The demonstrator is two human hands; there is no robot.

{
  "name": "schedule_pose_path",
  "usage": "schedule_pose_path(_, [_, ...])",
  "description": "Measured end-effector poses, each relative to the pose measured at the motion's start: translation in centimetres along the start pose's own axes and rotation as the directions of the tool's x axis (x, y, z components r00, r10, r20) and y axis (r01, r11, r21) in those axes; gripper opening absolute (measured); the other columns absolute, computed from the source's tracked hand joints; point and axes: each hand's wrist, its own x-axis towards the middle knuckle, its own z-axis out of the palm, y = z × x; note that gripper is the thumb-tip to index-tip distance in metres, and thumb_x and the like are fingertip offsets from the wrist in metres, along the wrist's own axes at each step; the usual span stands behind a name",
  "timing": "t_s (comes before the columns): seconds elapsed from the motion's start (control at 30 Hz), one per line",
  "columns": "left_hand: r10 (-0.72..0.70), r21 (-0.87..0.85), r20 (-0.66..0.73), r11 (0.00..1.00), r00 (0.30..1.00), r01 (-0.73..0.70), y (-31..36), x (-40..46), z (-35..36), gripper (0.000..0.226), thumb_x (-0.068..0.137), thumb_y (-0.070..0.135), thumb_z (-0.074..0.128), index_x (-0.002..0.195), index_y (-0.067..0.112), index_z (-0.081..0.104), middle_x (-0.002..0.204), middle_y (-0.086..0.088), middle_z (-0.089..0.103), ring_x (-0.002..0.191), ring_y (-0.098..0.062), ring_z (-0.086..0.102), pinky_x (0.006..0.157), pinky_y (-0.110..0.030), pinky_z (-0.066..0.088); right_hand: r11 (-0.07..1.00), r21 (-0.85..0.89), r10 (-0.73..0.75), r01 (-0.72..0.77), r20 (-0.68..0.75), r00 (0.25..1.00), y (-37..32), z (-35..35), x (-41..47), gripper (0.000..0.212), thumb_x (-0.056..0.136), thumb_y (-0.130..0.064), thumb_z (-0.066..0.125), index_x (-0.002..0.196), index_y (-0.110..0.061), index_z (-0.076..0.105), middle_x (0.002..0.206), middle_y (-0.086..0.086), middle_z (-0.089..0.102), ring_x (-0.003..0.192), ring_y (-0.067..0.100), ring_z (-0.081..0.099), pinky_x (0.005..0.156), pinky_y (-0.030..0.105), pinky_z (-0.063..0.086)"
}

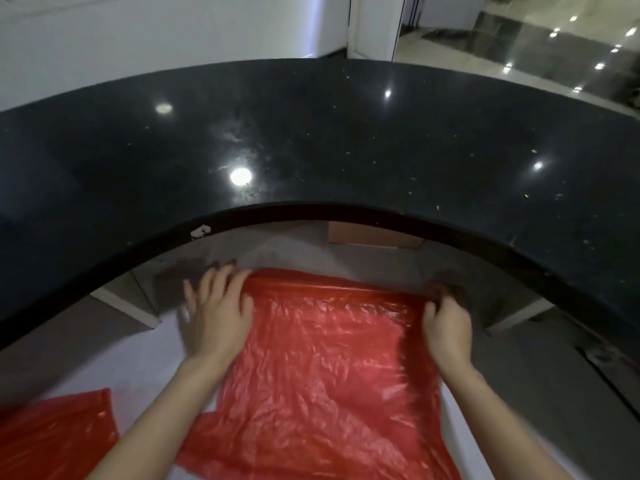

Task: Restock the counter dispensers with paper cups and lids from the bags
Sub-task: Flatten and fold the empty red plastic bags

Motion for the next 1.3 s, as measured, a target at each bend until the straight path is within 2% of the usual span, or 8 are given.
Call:
schedule_pose_path(0.17, [0.426, 0.000, 0.263, 0.897, 0.866, -0.442, 2.9, -4.2, 3.4, 0.058, 0.095, 0.055, 0.036, 0.145, 0.027, 0.043, 0.158, 0.001, 0.028, 0.146, -0.021, 0.025, 0.118, -0.046, 0.008, 0.819, -0.197, -0.528, 0.539, 0.110, 0.842, 0.0, 3.2, -4.0, 0.049, 0.095, -0.043, 0.039, 0.134, -0.017, 0.054, 0.138, 0.006, 0.053, 0.127, 0.027, 0.048, 0.106, 0.041, 0.030])
schedule_pose_path(0.5, [0.271, -0.018, 0.448, 0.955, 0.852, -0.295, 1.6, -4.6, 4.8, 0.074, 0.087, 0.081, 0.012, 0.150, 0.047, -0.007, 0.159, 0.011, -0.025, 0.147, -0.010, -0.020, 0.118, -0.047, -0.009, 0.822, -0.273, -0.387, 0.500, 0.376, 0.842, 1.7, 4.4, -3.0, 0.074, 0.086, -0.071, 0.017, 0.149, -0.034, 0.028, 0.157, -0.008, 0.024, 0.145, 0.014, 0.019, 0.116, 0.035, 0.014])
schedule_pose_path(0.63, [0.240, -0.174, 0.232, 0.964, 0.943, -0.202, 1.6, -5.2, 1.1, 0.055, 0.093, 0.053, 0.039, 0.144, 0.033, 0.043, 0.156, 0.005, 0.032, 0.143, -0.019, 0.030, 0.117, -0.040, 0.023, 0.900, -0.143, -0.384, 0.412, 0.190, 0.904, 1.5, 1.2, -2.4, 0.052, 0.085, -0.045, 0.052, 0.132, -0.021, 0.054, 0.136, 0.005, 0.051, 0.121, 0.028, 0.050, 0.099, 0.041, 0.043])
schedule_pose_path(0.7, [0.163, -0.222, 0.059, 0.964, 0.985, -0.146, 1.4, -7.6, -0.5, 0.037, 0.086, 0.040, 0.048, 0.118, 0.029, 0.062, 0.112, 0.005, 0.062, 0.103, -0.021, 0.063, 0.090, -0.034, 0.045, 0.877, -0.296, -0.343, 0.379, 0.166, 0.924, 2.2, -0.5, -3.0, 0.058, 0.079, -0.028, 0.067, 0.133, -0.014, 0.052, 0.135, 0.013, 0.051, 0.117, 0.035, 0.053, 0.096, 0.043, 0.047])
schedule_pose_path(0.87, [-0.175, -0.111, 0.374, 0.967, 0.911, 0.231, 2.5, -15.9, -2.8, 0.038, 0.089, 0.062, 0.050, 0.122, 0.049, 0.040, 0.112, 0.005, 0.064, 0.100, -0.023, 0.068, 0.082, -0.037, 0.052, 0.772, -0.581, -0.101, 0.257, 0.287, 0.953, 3.3, -3.0, -5.9, 0.061, 0.082, -0.049, 0.056, 0.137, -0.027, 0.042, 0.131, -0.002, 0.055, 0.123, 0.023, 0.045, 0.098, 0.036, 0.035])
schedule_pose_path(1.03, [-0.299, -0.143, 0.312, 0.924, 0.902, 0.356, 1.8, -19.7, -1.3, 0.081, 0.062, 0.072, 0.056, 0.131, 0.030, 0.056, 0.116, -0.007, 0.063, 0.084, -0.033, 0.069, 0.068, -0.042, 0.058, 0.946, -0.207, -0.147, 0.250, 0.414, 0.898, 2.5, -3.4, -8.0, 0.039, 0.076, -0.024, 0.068, 0.114, -0.020, 0.065, 0.098, -0.002, 0.056, 0.102, 0.021, 0.059, 0.073, 0.025, 0.037])
schedule_pose_path(1.2, [-0.355, -0.579, 0.182, 0.715, 0.917, 0.392, 1.5, -19.9, -3.5, 0.082, 0.071, 0.001, 0.076, 0.104, 0.072, 0.050, 0.104, 0.012, 0.065, 0.092, -0.005, 0.064, 0.077, -0.008, 0.047, 0.919, 0.091, -0.393, 0.383, 0.241, 0.887, -0.3, -4.5, -10.3, 0.039, 0.076, -0.006, 0.072, 0.112, -0.019, 0.064, 0.093, -0.011, 0.061, 0.093, 0.014, 0.063, 0.078, 0.021, 0.039])
schedule_pose_path(1.3, [-0.482, -0.719, 0.066, 0.584, 0.874, 0.376, 1.3, -20.2, -5.4, 0.070, 0.071, -0.017, 0.068, 0.093, 0.049, 0.069, 0.099, 0.012, 0.069, 0.096, -0.003, 0.063, 0.079, -0.002, 0.043, 0.871, 0.200, -0.479, 0.449, 0.147, 0.865, -2.5, -5.7, -11.7, 0.040, 0.076, -0.002, 0.074, 0.109, -0.022, 0.065, 0.090, -0.016, 0.065, 0.086, 0.005, 0.062, 0.075, 0.011, 0.037])
